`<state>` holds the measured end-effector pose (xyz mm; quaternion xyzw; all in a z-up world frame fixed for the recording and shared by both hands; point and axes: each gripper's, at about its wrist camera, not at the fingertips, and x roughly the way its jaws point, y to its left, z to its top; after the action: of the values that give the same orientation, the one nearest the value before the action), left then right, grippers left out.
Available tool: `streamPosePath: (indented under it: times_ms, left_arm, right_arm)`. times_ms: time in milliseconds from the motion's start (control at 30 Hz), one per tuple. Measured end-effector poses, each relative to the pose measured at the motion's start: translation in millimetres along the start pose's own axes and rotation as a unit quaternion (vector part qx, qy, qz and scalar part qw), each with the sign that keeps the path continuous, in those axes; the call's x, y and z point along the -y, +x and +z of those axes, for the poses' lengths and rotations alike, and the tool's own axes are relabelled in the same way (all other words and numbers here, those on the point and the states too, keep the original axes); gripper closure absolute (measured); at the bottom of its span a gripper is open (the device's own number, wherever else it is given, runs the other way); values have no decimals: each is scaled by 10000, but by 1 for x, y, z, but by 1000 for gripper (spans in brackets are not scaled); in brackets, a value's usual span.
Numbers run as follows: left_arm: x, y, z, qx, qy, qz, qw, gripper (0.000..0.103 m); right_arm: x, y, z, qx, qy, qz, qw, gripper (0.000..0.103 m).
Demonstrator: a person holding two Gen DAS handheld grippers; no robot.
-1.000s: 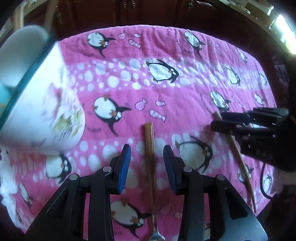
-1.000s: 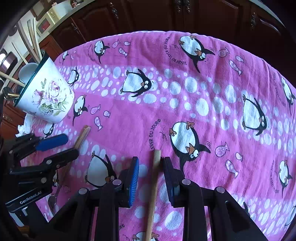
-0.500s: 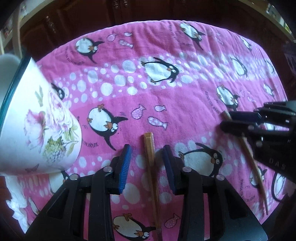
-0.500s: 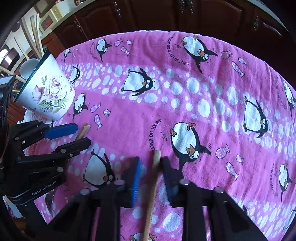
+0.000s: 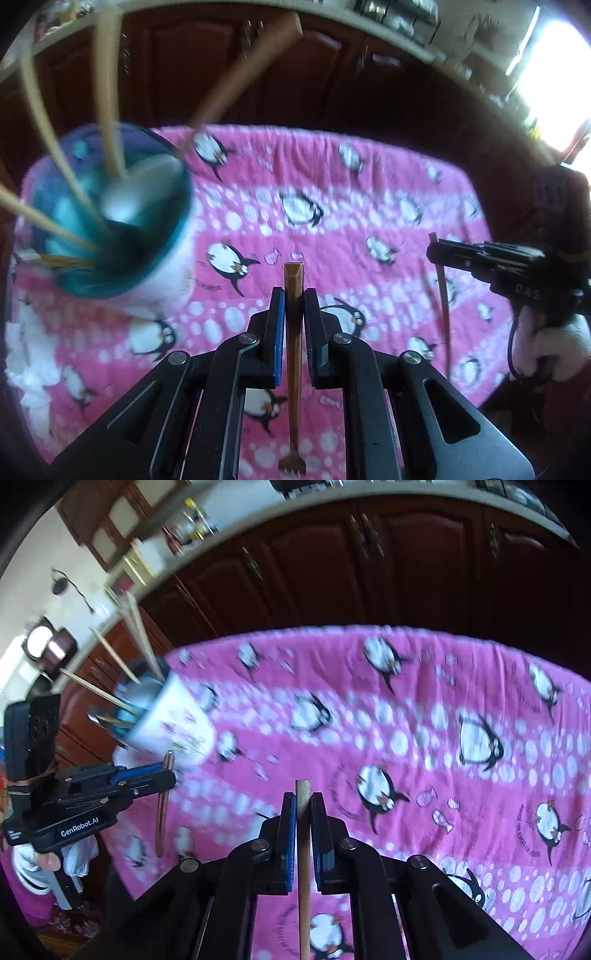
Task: Organize utensils
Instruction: 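Lift the fork and chopstick up over the floral holder with both tools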
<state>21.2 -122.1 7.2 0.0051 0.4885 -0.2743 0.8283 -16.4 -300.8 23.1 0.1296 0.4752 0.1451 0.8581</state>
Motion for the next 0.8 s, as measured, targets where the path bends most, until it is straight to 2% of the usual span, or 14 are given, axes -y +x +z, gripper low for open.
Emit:
streamPosePath:
  times_ms: [200, 400, 600, 800]
  left_arm:
    - [-23, -72, -11, 470, -114, -137, 9987, 94]
    - [-35, -137, -5, 980, -139, -260, 9948, 94]
    - [-43, -202, 26, 1575, -122, -265, 9871, 94]
    - [-50, -236, 62, 2012, -64, 36, 9795, 94]
  right_arm:
    - [-29, -43, 8, 408, -191, 253, 9987, 96]
    - [-68, -70, 28, 743, -535, 473, 9947, 96]
    - [-105, -86, 57, 1013, -860, 598, 9893, 96]
    - [-147, -100, 97, 1348, -1175, 708, 9813, 96]
